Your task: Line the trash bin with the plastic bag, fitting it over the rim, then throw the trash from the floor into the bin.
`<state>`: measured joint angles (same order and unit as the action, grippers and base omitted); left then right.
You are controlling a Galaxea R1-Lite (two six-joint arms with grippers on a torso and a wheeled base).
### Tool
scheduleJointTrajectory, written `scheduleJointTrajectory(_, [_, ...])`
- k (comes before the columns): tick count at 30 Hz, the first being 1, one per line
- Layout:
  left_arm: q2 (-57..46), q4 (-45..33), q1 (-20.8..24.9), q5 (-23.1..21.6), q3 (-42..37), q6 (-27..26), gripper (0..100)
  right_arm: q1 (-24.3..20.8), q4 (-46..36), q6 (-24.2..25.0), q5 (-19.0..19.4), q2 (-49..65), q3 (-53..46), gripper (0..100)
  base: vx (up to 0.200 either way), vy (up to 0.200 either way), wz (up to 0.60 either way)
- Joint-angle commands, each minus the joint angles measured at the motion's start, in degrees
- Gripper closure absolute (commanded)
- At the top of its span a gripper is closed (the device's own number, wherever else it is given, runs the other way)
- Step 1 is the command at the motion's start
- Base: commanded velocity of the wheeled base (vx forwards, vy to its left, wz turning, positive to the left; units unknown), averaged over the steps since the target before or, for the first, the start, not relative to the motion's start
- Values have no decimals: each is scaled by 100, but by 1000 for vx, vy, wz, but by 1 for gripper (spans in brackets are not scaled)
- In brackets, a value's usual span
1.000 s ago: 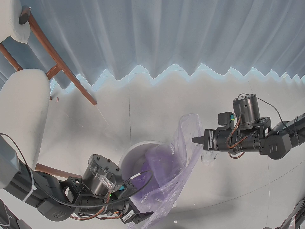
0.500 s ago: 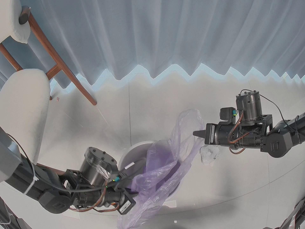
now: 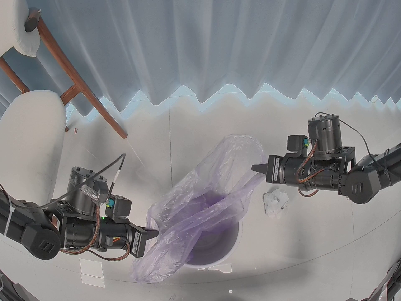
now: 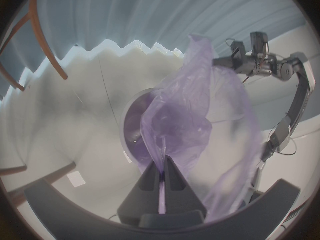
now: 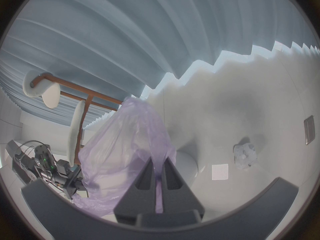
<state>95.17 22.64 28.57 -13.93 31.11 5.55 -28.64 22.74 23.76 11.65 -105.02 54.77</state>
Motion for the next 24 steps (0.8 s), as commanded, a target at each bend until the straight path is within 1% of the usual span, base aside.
scheduleJointTrajectory(1, [-192,13,-1,-233,-140,342,100,-19,29,-3,12,-291,-107,100,0,0,0])
scheduleJointTrajectory(4, [-174,232,-10,-391,-193,579,100,-90,47,15,12,-458,-98,100,0,0,0])
scheduleJointTrajectory(8, [-139,707,-80,-391,-237,720,100,-195,38,67,12,-660,-107,100,0,0,0])
scheduleJointTrajectory(14, [-192,786,-186,-356,-386,896,100,-591,82,67,21,-1108,-19,100,0,0,0])
scheduleJointTrajectory(16, [-192,786,-186,-347,-474,887,100,-687,179,67,21,-1249,-10,100,0,0,0])
scheduleJointTrajectory(19, [-192,795,-124,-312,-606,887,100,-810,530,67,12,-1539,-10,100,0,0,0])
scheduleJointTrajectory(20, [-174,795,-124,-303,-685,887,100,-916,820,76,12,-1679,-10,100,0,0,0])
scheduleJointTrajectory(21, [-157,795,-124,-277,-712,878,100,-968,917,94,12,-1741,-28,100,0,0,0])
scheduleJointTrajectory(24, [-78,804,-177,49,-712,887,100,-1056,1101,208,12,-1846,-10,100,0,0,0])
